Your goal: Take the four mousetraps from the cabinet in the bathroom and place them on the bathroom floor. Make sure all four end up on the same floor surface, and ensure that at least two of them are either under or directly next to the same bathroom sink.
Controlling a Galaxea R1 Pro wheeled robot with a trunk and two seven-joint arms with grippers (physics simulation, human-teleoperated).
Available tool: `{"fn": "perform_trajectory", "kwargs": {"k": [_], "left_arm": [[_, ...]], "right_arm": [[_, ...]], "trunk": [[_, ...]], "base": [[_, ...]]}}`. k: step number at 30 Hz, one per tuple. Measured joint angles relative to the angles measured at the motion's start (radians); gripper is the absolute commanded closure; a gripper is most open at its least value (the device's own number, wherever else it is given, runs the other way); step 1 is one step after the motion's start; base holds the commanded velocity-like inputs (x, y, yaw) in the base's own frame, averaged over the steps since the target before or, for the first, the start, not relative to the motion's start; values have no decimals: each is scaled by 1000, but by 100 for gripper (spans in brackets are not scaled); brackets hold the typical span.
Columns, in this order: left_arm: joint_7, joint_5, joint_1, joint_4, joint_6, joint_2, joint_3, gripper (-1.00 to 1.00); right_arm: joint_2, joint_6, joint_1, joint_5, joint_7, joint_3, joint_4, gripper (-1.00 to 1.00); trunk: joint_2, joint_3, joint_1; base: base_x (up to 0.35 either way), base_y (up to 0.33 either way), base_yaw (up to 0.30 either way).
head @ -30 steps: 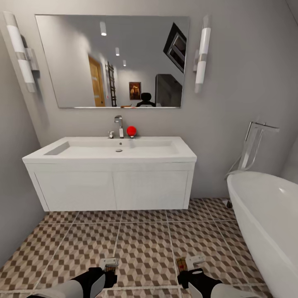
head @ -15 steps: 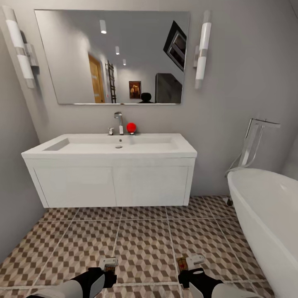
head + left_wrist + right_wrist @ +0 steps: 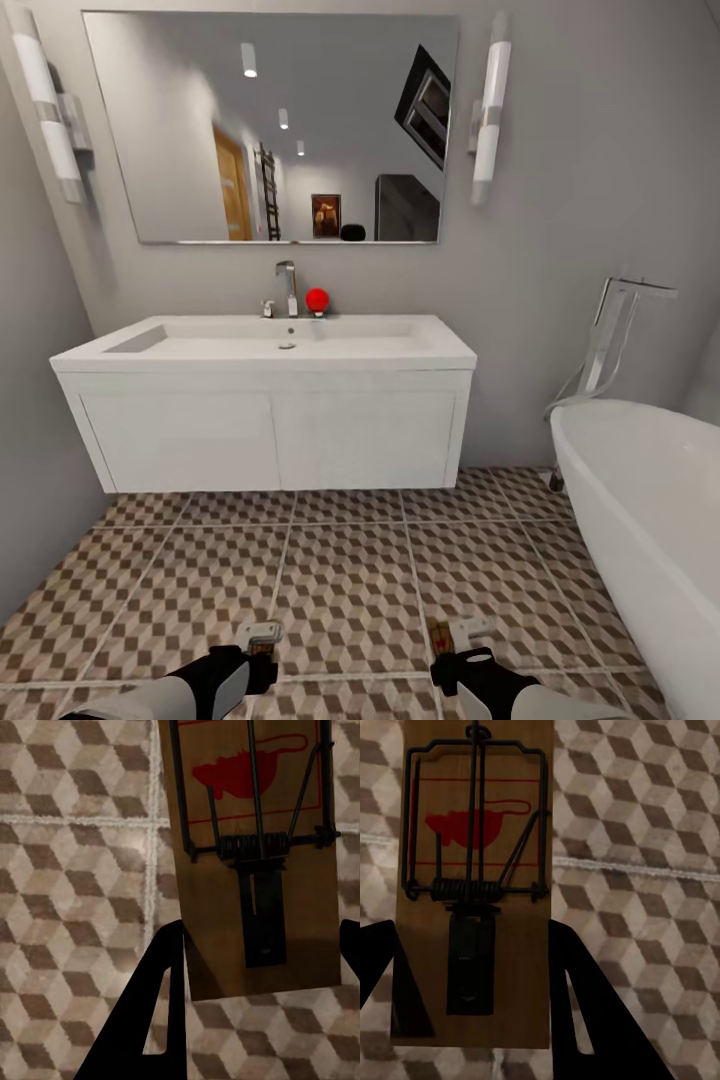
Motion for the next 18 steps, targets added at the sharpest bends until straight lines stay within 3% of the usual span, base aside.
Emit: {"fn": "perform_trajectory", "kwargs": {"k": [18], "left_arm": [[1, 0, 1, 0, -6, 6, 0, 100]], "right_arm": [[0, 8, 0, 0, 0, 0, 0, 100]], "trunk": [[-126, -56, 69]], "base": [[0, 0, 0]]}}
